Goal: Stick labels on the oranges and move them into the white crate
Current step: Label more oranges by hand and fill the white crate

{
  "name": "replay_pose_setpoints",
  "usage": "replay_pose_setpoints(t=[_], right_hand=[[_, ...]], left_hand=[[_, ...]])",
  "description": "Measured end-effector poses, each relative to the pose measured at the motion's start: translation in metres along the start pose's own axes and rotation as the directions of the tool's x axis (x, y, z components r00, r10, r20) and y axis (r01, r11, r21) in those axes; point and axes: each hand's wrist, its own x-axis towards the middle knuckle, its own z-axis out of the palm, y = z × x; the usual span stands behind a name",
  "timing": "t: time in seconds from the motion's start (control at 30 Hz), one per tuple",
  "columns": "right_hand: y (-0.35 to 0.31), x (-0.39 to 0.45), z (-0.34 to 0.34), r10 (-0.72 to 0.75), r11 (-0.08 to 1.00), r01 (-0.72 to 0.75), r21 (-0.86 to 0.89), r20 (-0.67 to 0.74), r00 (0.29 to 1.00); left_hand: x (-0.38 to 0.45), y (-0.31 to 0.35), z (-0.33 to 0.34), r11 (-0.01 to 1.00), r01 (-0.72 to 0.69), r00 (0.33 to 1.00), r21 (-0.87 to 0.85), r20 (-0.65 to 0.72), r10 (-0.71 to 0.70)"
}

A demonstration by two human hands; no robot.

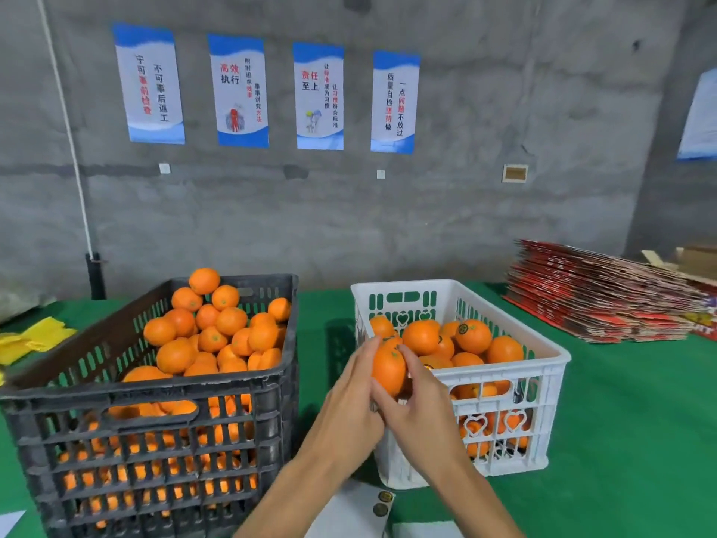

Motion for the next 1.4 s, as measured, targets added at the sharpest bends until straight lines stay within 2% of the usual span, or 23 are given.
replay_pose_setpoints(t=[0.1,0.17,0.27,0.33,0.4,0.5,0.6,0.67,0.83,1.07,1.13,1.2,1.23,1.27,1.33,1.4], right_hand=[[0.003,0.033,-0.011,-0.068,0.986,0.052,-0.158,-0.097,0.993],[0.013,0.057,-0.020,-0.080,0.959,0.029,-0.282,-0.170,0.982],[0.024,0.088,-0.029,-0.065,0.851,0.001,-0.525,-0.103,0.993],[0.028,0.097,-0.023,-0.099,0.800,0.069,-0.597,-0.018,0.995],[0.023,0.100,-0.008,-0.151,0.828,0.154,-0.539,0.051,0.987],[0.002,0.107,0.029,-0.165,0.922,0.198,-0.334,0.123,0.979],[-0.029,0.120,0.074,-0.166,0.973,0.193,-0.126,0.199,0.966],[-0.050,0.128,0.102,-0.153,0.986,0.165,-0.030,0.248,0.957],[-0.070,0.149,0.153,-0.093,0.995,0.102,-0.001,0.395,0.914],[-0.056,0.184,0.185,-0.082,0.990,0.123,-0.062,0.454,0.887],[-0.053,0.189,0.188,-0.084,0.990,0.127,-0.064,0.457,0.885],[-0.049,0.193,0.190,-0.089,0.991,0.123,-0.052,0.438,0.894],[-0.048,0.193,0.190,-0.087,0.992,0.119,-0.048,0.429,0.899],[-0.048,0.193,0.190,-0.085,0.992,0.114,-0.045,0.424,0.902],[-0.048,0.192,0.190,-0.081,0.994,0.103,-0.031,0.410,0.908],[-0.050,0.190,0.188,-0.086,0.996,0.093,0.000,0.374,0.924]], left_hand=[[0.034,0.021,-0.007,0.998,-0.051,0.998,0.047,0.048,0.049],[0.051,0.029,-0.010,0.996,-0.062,0.998,0.071,0.027,0.060],[0.066,0.031,-0.018,0.984,-0.063,0.998,0.167,0.000,0.064],[0.074,0.022,-0.031,0.966,-0.033,0.999,0.258,-0.016,0.038],[0.082,0.008,-0.047,0.936,0.018,1.000,0.351,-0.027,-0.010],[0.093,-0.018,-0.076,0.860,0.114,0.992,0.497,-0.008,-0.127],[0.102,-0.049,-0.109,0.825,0.236,0.959,0.513,0.013,-0.282],[0.106,-0.070,-0.132,0.827,0.278,0.930,0.488,0.078,-0.359],[0.121,-0.114,-0.161,0.766,0.331,0.820,0.551,0.235,-0.523],[0.168,-0.168,-0.159,0.674,0.350,0.664,0.650,0.335,-0.668],[0.176,-0.181,-0.151,0.601,0.403,0.662,0.690,0.234,-0.712],[0.180,-0.191,-0.144,0.529,0.346,0.726,0.775,0.135,-0.674],[0.181,-0.193,-0.143,0.524,0.317,0.740,0.791,0.139,-0.658],[0.183,-0.193,-0.144,0.546,0.268,0.738,0.794,0.195,-0.646],[0.186,-0.182,-0.147,0.621,0.265,0.696,0.737,0.299,-0.652],[0.186,-0.159,-0.157,0.685,0.308,0.737,0.660,0.289,-0.611]])
